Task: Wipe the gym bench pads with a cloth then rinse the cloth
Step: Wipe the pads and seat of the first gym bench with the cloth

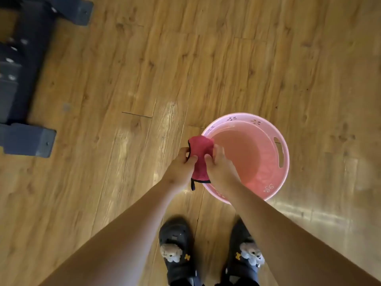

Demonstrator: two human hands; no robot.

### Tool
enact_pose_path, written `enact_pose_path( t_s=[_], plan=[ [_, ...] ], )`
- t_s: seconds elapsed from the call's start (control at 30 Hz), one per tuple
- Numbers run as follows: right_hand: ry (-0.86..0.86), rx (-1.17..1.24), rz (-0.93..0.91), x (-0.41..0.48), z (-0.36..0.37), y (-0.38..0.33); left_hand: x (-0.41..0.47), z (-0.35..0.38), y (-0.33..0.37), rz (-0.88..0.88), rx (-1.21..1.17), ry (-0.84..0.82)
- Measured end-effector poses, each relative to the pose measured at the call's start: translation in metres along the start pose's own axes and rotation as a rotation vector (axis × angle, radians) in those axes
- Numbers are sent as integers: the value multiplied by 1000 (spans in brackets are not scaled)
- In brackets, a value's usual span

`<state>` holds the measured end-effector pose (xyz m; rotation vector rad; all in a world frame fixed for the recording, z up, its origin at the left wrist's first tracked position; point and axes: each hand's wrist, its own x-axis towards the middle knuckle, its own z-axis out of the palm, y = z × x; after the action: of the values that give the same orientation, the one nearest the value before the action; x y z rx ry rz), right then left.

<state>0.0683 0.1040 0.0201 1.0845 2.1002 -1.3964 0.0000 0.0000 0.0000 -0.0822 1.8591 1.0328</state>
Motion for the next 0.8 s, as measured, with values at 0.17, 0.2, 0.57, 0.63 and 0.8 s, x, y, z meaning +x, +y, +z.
enact_pose_path(
  t_s=[0.17, 0.2, 0.57, 0.63, 0.8],
  plan=[
    [68, -11, 0, 4, 6, -1, 2, 0, 6, -29, -132, 50],
    [100, -38, -4, 2, 5, -1, -1, -2, 8, -17, -79, 61],
    [328, -117, -91, -58, -21, -40, -53, -20, 53, 151, 274, 220],
    [343, -124, -83, -72, -34, -54, -71, -23, 72, 191, 289, 220],
    [365, -181, -106, -118, -78, -100, -124, -40, 132, 312, 326, 180]
  ],
)
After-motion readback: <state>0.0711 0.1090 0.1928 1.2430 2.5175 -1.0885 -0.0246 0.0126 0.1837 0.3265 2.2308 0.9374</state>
